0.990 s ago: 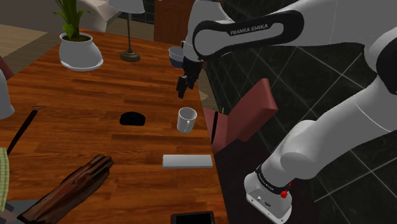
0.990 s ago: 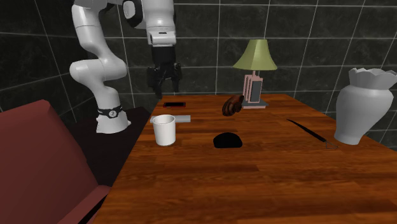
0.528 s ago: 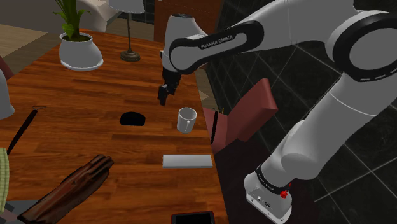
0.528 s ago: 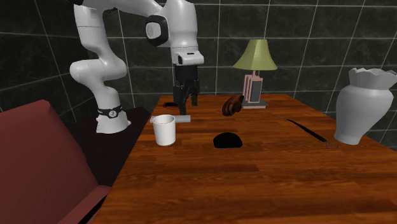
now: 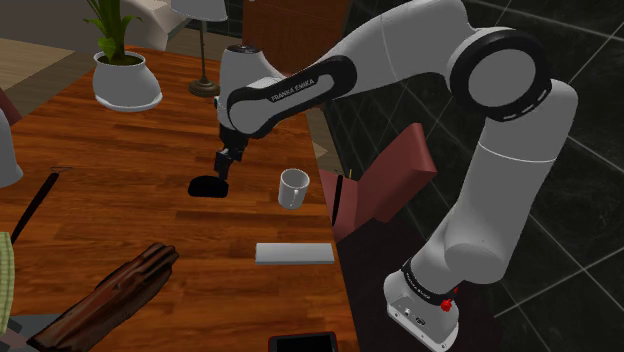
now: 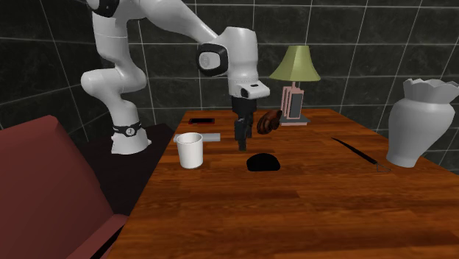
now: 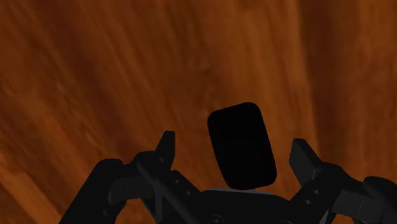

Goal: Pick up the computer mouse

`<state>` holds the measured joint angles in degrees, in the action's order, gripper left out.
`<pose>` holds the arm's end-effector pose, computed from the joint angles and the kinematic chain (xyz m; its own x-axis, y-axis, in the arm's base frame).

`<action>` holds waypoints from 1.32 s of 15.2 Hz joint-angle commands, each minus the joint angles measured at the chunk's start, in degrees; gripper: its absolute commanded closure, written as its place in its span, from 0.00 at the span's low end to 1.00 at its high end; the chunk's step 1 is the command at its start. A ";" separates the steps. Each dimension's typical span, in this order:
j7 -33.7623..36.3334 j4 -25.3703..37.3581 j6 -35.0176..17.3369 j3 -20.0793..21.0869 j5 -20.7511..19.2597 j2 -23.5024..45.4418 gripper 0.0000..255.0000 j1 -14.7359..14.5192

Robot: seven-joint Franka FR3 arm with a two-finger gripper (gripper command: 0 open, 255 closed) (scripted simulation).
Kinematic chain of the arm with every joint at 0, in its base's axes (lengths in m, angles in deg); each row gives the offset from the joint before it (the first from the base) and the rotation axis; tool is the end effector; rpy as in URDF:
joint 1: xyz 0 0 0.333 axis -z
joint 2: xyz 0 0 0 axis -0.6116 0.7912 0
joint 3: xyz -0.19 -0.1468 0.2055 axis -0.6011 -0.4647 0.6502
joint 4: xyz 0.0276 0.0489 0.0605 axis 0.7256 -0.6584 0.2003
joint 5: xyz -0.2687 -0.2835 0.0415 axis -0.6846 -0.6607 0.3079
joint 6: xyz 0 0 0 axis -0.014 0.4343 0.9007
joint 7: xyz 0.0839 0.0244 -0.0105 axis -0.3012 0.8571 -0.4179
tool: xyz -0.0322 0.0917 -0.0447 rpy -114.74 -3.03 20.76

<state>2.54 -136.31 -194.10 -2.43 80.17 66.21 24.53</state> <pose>0.5532 0.2630 0.3321 0.8092 0.5830 0.0725 0.5852 -0.8108 -0.0109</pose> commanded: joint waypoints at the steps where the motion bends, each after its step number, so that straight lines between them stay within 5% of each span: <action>1: 0.00 3.74 -0.65 0.17 -1.19 4.16 0.00 -0.98; 5: 0.00 11.16 -1.34 0.29 -3.33 11.90 0.00 -3.25; 14: 0.54 10.50 -5.59 -0.44 -4.31 15.53 0.00 -3.77; 15: 0.61 10.59 -5.54 -0.44 -4.33 15.58 1.00 -3.84; 20: 0.55 10.60 -5.60 -0.46 -4.34 15.65 1.00 -3.80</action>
<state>3.07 -125.71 -199.64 -2.86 75.84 81.73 20.73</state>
